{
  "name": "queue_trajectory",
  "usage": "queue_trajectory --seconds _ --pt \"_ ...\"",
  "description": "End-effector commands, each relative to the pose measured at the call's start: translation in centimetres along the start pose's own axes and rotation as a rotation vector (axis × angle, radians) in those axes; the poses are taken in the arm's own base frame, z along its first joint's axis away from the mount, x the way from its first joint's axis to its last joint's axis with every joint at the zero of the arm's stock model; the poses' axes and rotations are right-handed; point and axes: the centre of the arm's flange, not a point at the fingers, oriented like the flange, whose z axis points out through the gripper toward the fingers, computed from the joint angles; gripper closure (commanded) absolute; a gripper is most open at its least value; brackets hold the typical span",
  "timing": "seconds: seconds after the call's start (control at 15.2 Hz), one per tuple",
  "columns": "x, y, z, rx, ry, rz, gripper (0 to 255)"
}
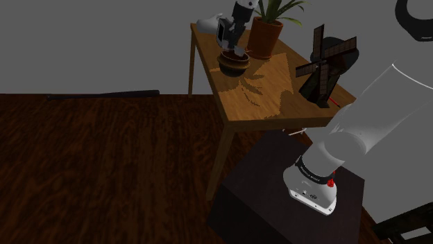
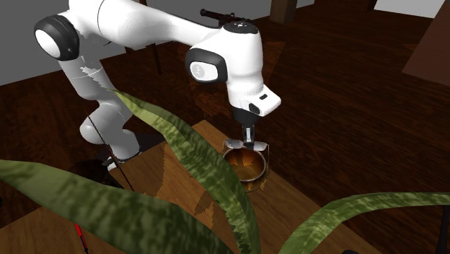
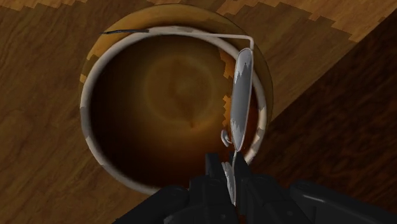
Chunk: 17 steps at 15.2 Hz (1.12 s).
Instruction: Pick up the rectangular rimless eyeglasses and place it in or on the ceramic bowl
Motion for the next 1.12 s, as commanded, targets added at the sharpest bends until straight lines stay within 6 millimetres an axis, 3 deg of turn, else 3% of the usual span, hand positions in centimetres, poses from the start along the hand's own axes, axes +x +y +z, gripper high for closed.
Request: queue_trajectory --seconds 0.0,0.59,0.66,0.99,1.06 --pt "-0.3 0.0 1.1 0.000 0.000 0.000 255" --pt "-0.4 0.0 1.5 0.000 0.000 0.000 255" --pt "-0.4 0.0 1.5 0.000 0.000 0.000 0" --pt "-0.4 0.0 1.5 0.000 0.000 0.000 0" --pt "-0.4 0.0 0.2 0.000 0.000 0.000 0"
